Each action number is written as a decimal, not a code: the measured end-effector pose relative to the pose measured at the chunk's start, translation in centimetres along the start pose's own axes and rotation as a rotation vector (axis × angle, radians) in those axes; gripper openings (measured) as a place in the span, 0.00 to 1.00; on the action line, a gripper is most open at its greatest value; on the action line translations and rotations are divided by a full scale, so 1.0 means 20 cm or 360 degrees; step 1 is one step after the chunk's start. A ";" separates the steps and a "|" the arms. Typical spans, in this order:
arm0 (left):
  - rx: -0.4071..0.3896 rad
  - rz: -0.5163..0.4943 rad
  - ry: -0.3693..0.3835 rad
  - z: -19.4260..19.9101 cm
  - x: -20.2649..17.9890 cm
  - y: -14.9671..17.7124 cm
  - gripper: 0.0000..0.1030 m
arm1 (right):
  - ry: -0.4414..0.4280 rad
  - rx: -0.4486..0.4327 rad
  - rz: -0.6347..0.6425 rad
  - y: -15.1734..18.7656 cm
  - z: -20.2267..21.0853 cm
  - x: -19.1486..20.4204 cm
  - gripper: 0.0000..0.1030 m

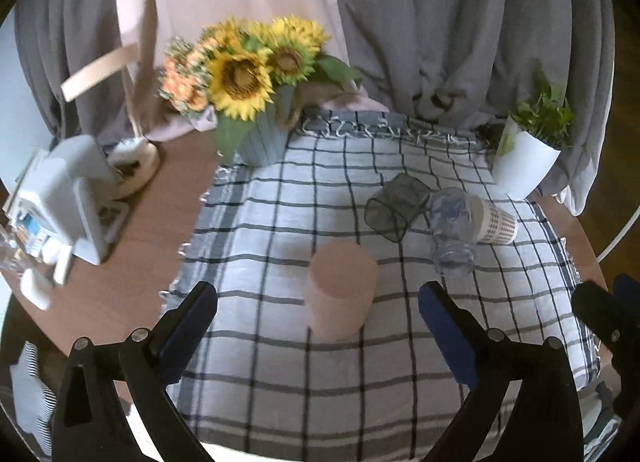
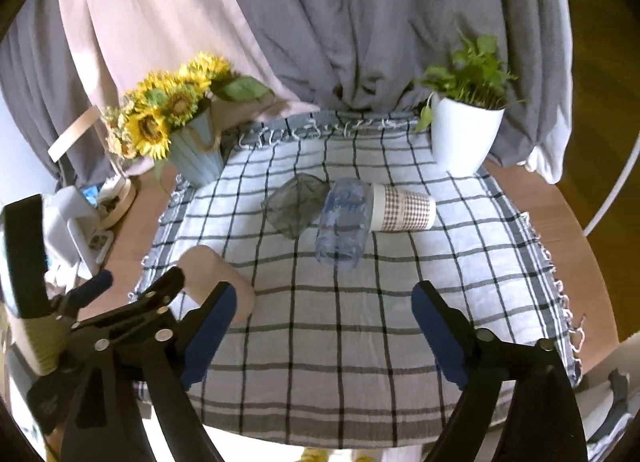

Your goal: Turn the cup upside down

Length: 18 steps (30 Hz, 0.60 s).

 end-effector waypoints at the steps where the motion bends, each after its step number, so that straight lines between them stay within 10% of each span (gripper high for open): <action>1: -0.0014 -0.0003 -0.0014 0.03 0.01 0.00 1.00 | 0.0036 -0.0027 0.0000 0.00 0.04 0.01 0.89; 18: -0.0230 -0.0034 -0.0004 0.42 0.18 0.01 1.00 | 0.0068 -0.0184 0.0033 0.03 0.31 0.20 0.92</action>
Point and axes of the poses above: each gripper's, at about its wrist camera, not at the fingertips, and z roughly against the way its jaws point, x to its left, y to its underside, the point moved 7 cm from there along -z, roughly the way its jaws point, and after that the axes turned 14 degrees about z, right-handed, at the moved point
